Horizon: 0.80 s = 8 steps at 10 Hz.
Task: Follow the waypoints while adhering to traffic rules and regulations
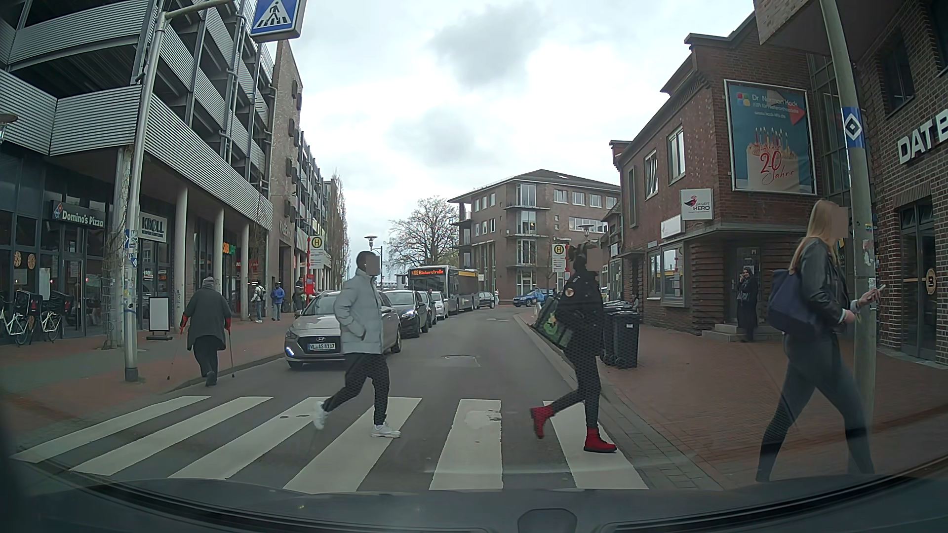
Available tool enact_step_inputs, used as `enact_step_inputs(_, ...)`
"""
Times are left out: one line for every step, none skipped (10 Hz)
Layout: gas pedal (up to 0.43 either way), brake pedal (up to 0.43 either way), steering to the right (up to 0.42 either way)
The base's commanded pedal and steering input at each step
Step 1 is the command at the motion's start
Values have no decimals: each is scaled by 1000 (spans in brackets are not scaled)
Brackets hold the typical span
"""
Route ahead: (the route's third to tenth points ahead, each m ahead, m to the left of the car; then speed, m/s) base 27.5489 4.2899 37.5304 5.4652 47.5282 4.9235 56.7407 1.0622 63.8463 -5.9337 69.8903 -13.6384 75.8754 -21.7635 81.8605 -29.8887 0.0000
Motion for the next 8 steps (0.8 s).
enact_step_inputs(0, 274, -1)
enact_step_inputs(0, 274, -1)
enact_step_inputs(0, 262, -1)
enact_step_inputs(0, 250, -1)
enact_step_inputs(0, 226, -1)
enact_step_inputs(0, 213, -1)
enact_step_inputs(0, 207, -1)
enact_step_inputs(0, 201, -1)
